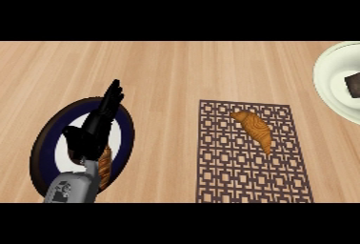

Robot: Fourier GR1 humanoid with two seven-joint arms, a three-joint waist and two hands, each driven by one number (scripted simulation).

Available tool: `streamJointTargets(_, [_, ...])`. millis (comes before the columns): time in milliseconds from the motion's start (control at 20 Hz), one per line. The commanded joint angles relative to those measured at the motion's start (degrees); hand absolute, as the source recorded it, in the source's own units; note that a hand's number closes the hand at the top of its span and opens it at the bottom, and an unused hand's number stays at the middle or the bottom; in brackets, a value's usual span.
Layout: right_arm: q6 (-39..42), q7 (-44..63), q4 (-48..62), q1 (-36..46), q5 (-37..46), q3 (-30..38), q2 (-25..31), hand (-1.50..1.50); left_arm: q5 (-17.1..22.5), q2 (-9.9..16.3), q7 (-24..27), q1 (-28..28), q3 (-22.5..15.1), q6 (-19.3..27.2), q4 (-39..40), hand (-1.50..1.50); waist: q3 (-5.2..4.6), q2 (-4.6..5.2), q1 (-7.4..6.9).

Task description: Pick the cupcake from the placemat and place it in the bowl

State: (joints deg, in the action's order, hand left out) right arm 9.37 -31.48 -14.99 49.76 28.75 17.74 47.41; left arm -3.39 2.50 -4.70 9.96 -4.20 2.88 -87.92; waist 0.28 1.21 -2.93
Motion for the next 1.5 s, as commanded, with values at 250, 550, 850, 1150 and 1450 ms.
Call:
streamJointTargets(250, [0.39, -5.39, 3.49, 3.18, -7.61, 8.66, 2.74, -1.50, 0.34, 0.07, -1.63, 0.15, 0.37, 0.06, -1.54, 0.00, -0.02, -0.07, 0.21])
streamJointTargets(550, [11.89, -0.90, 7.09, 3.01, -12.19, 12.87, 9.20, -1.50, 1.01, 1.70, 0.44, -1.44, 2.02, -1.06, -0.82, 0.00, -0.07, -0.35, 0.97])
streamJointTargets(850, [17.46, -1.32, 7.72, 0.78, -14.73, 15.02, 10.26, -1.50, 0.18, 0.42, 0.11, -0.55, 1.69, 0.47, -0.76, 0.00, -0.02, -0.18, 0.66])
streamJointTargets(1150, [25.05, -5.49, 8.00, -4.82, -16.68, 16.57, 12.02, -1.50, -0.79, -1.43, -1.10, -2.30, -1.16, 0.96, -3.42, 0.00, 0.09, -0.31, 0.59])
streamJointTargets(1450, [27.87, -8.33, 5.64, -9.32, -16.01, 15.33, 11.97, -1.50, -0.42, -0.21, 0.17, -0.31, 0.90, 0.57, -0.56, 0.00, 0.14, -0.11, 0.92])
